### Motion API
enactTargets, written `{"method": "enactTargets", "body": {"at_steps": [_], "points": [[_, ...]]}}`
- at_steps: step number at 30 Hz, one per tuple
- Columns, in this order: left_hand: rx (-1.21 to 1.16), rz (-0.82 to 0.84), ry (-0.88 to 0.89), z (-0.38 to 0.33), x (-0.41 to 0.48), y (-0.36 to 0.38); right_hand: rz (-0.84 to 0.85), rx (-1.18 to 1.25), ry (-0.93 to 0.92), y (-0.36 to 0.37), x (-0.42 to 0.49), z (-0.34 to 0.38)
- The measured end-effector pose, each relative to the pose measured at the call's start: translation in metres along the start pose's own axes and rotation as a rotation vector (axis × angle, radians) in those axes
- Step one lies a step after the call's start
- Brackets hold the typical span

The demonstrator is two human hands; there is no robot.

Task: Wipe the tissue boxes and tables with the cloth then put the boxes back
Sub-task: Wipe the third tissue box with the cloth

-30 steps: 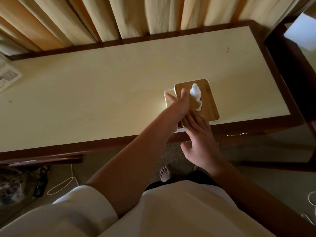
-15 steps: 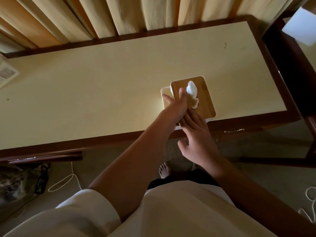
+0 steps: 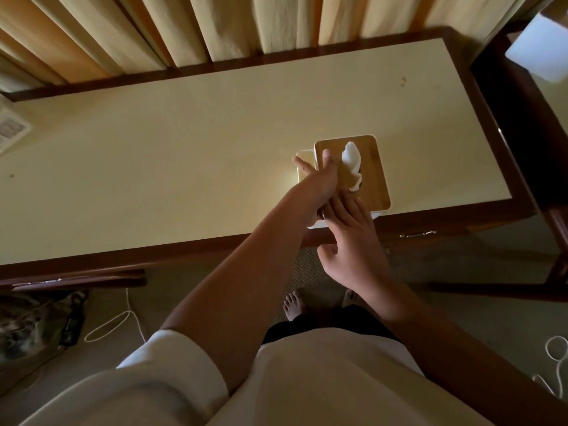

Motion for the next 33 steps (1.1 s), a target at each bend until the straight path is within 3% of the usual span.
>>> {"method": "enactTargets", "body": {"at_steps": [6,19,27,33], "points": [[-0.048,-0.073,0.004,-0.008,-0.003,-0.001,0.023,-0.015,-0.002,-0.003,-0.001,0.001],[0.025,-0.051,0.043,-0.008,-0.005,0.001,-0.021,-0.033,0.001,-0.001,-0.002,0.003],[0.052,-0.065,-0.039,-0.005,0.006,-0.004,0.005,-0.042,0.006,0.0,-0.002,0.004],[0.058,-0.042,0.037,0.0,0.001,0.005,0.027,-0.035,-0.001,-0.001,-0.001,0.001]]}}
Point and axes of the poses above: each hand's wrist, its own x-axis towards the middle knuckle, its own y-axis out of the palm, z = x × y, the point moved 3 cm from there along x, towards the middle knuckle, and after that the axes turned 13 degrees about -z, right-handed, at the moved point
